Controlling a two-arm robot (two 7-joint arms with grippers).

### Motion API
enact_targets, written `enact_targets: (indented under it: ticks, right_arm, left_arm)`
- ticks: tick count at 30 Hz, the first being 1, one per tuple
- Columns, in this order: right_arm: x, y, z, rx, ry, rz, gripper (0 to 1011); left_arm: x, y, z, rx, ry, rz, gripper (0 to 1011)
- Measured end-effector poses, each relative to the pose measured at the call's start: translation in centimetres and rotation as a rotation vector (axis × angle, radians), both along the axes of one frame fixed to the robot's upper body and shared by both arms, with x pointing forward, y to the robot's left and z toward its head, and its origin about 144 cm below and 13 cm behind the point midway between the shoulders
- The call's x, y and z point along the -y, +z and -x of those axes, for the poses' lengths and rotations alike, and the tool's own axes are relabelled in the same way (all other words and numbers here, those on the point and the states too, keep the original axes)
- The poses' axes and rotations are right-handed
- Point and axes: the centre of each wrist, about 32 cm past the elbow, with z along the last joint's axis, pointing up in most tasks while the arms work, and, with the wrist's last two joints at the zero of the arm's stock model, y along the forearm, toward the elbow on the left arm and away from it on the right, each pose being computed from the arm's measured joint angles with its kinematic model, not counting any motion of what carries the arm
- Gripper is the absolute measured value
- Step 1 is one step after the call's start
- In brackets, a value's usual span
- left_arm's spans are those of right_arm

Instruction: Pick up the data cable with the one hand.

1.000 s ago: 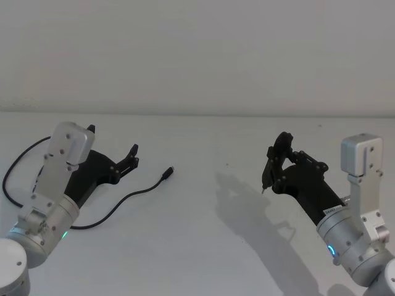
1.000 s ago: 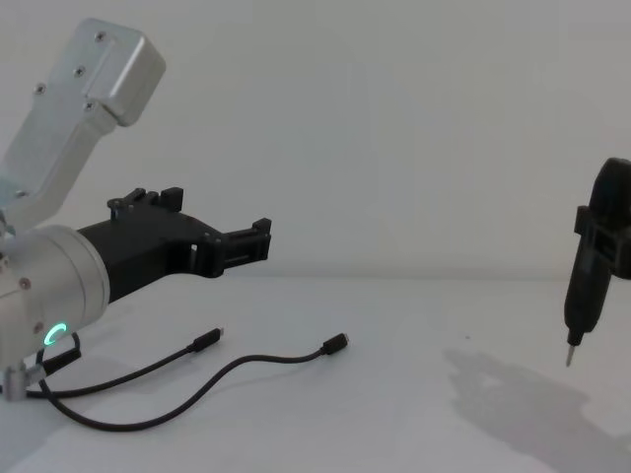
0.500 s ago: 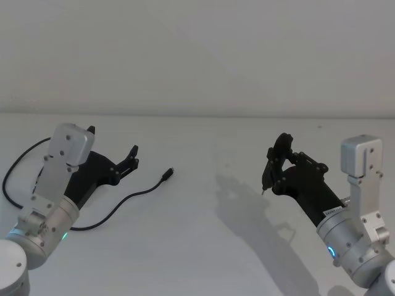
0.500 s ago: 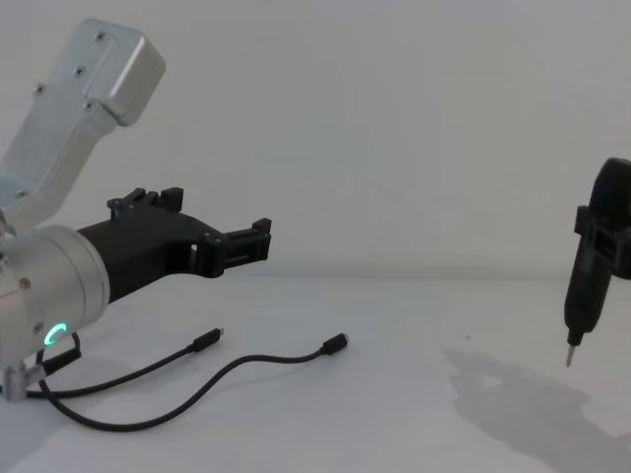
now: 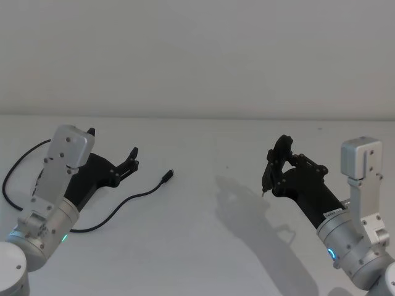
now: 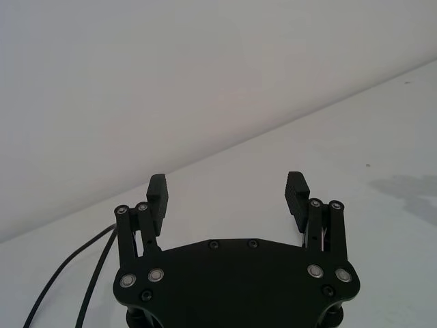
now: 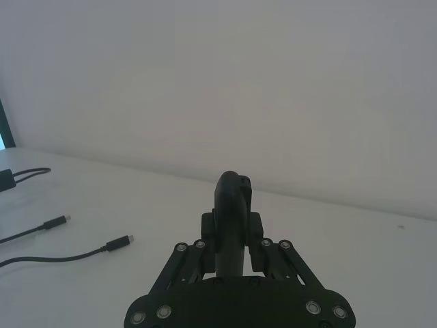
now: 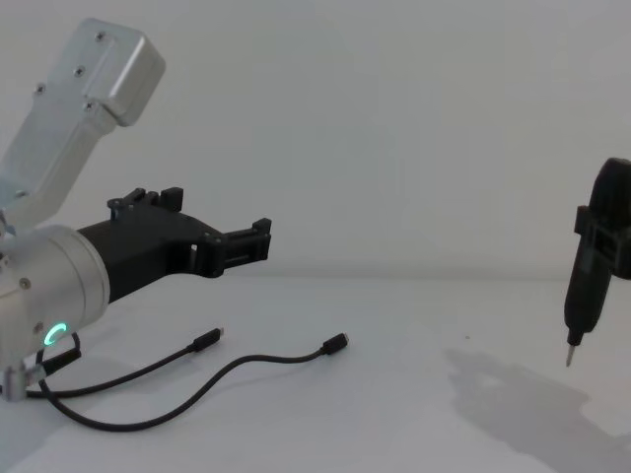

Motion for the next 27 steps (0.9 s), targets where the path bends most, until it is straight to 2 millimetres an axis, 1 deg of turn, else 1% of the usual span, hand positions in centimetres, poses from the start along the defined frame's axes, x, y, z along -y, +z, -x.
enact_targets:
  ticks: [24,27]
  right_arm:
    - [-0.01,0.01,-0.01,0.000,0.000,0.000,274]
    - [-0.08,0.03,-0.30,0.001,0.008,0.000,274]
  left_arm:
    - [0.00,0.00,0.00,0.000,0.000,0.000,1001]
    - [0.00,0.00,0.00,0.000,0.000,0.000,1001]
